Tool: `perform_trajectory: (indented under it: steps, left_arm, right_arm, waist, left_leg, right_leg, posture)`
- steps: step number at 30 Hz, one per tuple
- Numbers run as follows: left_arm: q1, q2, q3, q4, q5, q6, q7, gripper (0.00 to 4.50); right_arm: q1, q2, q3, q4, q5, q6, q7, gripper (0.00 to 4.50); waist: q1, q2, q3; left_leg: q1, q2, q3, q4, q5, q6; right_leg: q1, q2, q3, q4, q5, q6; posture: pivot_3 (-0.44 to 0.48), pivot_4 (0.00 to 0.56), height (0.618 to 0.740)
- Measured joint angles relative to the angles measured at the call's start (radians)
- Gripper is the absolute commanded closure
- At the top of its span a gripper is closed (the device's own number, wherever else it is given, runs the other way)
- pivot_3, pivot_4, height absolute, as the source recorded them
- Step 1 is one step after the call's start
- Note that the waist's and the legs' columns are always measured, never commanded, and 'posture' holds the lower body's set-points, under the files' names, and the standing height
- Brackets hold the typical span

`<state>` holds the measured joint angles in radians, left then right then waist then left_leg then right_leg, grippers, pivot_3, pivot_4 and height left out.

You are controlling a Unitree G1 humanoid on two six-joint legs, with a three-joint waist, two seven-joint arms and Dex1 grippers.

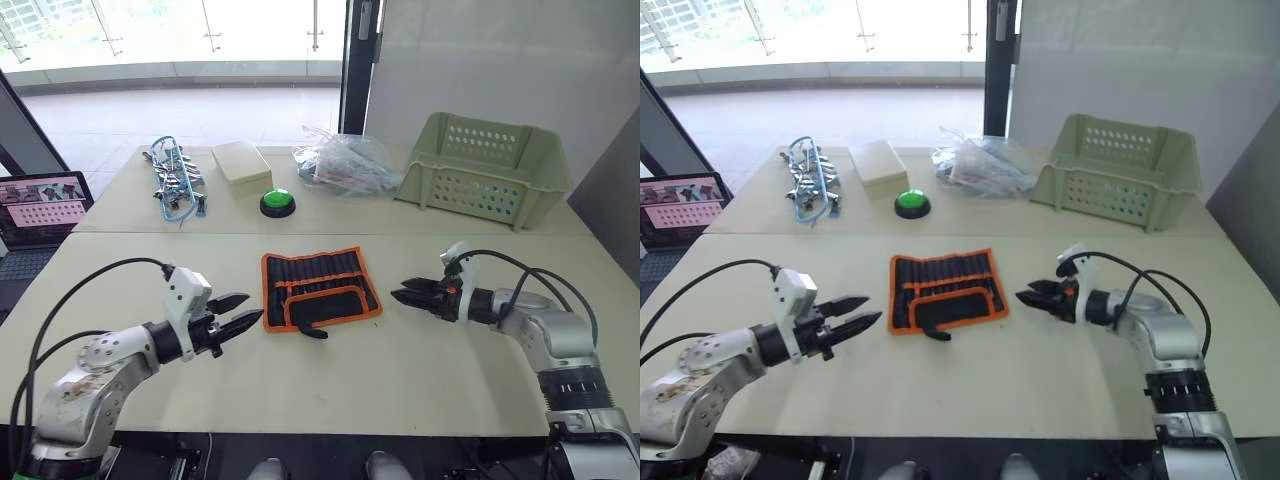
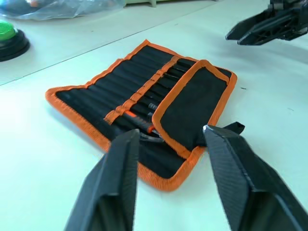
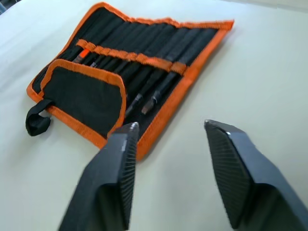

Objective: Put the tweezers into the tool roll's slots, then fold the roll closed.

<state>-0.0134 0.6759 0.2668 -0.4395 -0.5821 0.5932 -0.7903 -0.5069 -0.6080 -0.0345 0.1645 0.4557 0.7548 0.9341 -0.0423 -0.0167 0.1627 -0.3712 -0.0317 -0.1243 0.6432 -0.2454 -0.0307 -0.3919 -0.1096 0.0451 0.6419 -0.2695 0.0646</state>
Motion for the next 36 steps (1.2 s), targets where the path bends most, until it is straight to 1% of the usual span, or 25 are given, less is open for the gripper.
perform_trajectory:
  steps: [1,2,3,7,13,18,21,25,28,33,36]
  left_arm:
    - [0.028,0.003,0.026,-0.022,-0.015,0.002,0.001,0.63]
    - [0.041,0.003,0.036,-0.033,-0.024,0.005,0.003,0.4]
    - [0.058,0.002,0.047,-0.047,-0.037,0.01,0.008,0.06]
    - [0.101,-0.011,0.052,-0.086,-0.048,0.02,0.035,0.02]
    - [0.103,-0.014,0.023,-0.093,-0.049,0.042,0.075,0.02]
    - [0.099,-0.013,-0.018,-0.092,-0.047,0.062,0.083,0.02]
    - [0.098,0.011,-0.045,-0.09,-0.003,0.06,0.092,0.02]
    - [0.101,0.01,-0.05,-0.084,0.018,0.055,0.096,0.02]
    - [0.112,0.01,-0.05,-0.084,0.029,0.043,0.095,0.02]
    - [0.128,0.009,-0.048,-0.084,0.03,0.027,0.096,0.02]
    - [0.128,0.009,-0.048,-0.084,0.031,0.02,0.097,0.0]
  right_arm:
    - [-0.013,0.008,0.001,0.025,0.0,0.023,-0.006,0.54]
    - [-0.02,0.016,0.001,0.04,-0.001,0.038,-0.013,0.3]
    - [-0.029,0.03,0.001,0.056,-0.001,0.053,-0.025,0.0]
    - [-0.043,0.051,-0.015,0.061,0.02,0.131,-0.041,0.0]
    - [-0.064,0.079,-0.011,0.042,0.042,0.227,-0.047,0.0]
    - [-0.101,0.125,0.027,0.057,0.035,0.237,-0.05,0.0]
    - [-0.123,0.147,0.052,0.071,0.03,0.237,-0.05,0.0]
    - [-0.145,0.164,0.061,0.096,0.029,0.237,-0.048,0.0]
    - [-0.15,0.167,0.052,0.112,0.036,0.242,-0.044,0.0]
    - [-0.155,0.187,-0.009,0.15,0.066,0.283,-0.048,0.0]
    - [-0.158,0.197,-0.037,0.176,0.079,0.299,-0.061,0.82]
  waist:
    - [0.0,0.0,0.0]
    - [0.0,0.0,0.0]
    - [0.0,0.0,0.0]
    - [0.001,-0.001,0.0]
    - [-0.003,-0.001,0.0]
    - [-0.009,-0.001,0.0]
    - [-0.009,-0.001,0.0]
    - [-0.009,-0.001,0.0]
    - [-0.009,-0.001,0.0]
    - [-0.006,-0.001,0.0]
    - [-0.005,-0.001,0.0]
  left_leg:
    - [0.0,0.0,0.0,0.0,0.0,0.0]
    - [0.0,0.0,0.0,0.0,0.0,0.0]
    - [0.0,0.0,0.0,0.0,0.0,0.0]
    - [0.0,0.0,0.0,0.0,0.0,0.0]
    - [0.0,0.001,0.001,0.0,0.0,0.0]
    - [0.001,0.003,0.001,0.0,0.0,0.0]
    - [0.001,0.004,0.001,0.0,0.0,0.0]
    - [0.002,0.004,0.002,0.0,0.0,0.0]
    - [0.002,0.004,0.002,0.0,0.0,0.0]
    - [0.001,0.004,0.002,0.0,0.0,0.0]
    - [0.001,0.004,0.002,0.0,0.0,0.0]
  right_leg:
    - [0.0,0.0,0.0,0.0,0.0,0.0]
    - [0.0,0.0,0.0,0.0,0.0,0.0]
    - [0.0,0.0,0.0,0.0,0.0,0.0]
    - [0.001,0.0,0.0,0.0,0.0,0.0]
    - [0.001,0.0,0.0,0.0,0.0,0.0]
    - [0.001,0.003,0.0,0.0,0.0,0.0]
    - [0.001,0.003,0.0,0.0,0.0,0.0]
    - [0.001,0.004,0.0,0.0,0.0,-0.001]
    - [0.001,0.004,0.0,0.0,0.0,-0.001]
    - [0.001,0.004,0.0,0.0,0.001,-0.001]
    - [0.0,0.004,0.0,0.0,0.001,-0.001]
  posture:
    - [0.0,0.15,0.74]
    - [0.0,0.15,0.74]
    - [0.0,0.15,0.74]
    - [0.0,0.15,0.74]
    - [0.0,0.15,0.74]
    - [0.0,0.15,0.74]
    - [0.0,0.15,0.74]
    - [0.0,0.15,0.74]
    - [0.0,0.15,0.74]
    - [0.0,0.15,0.74]
    - [0.0,0.15,0.74]
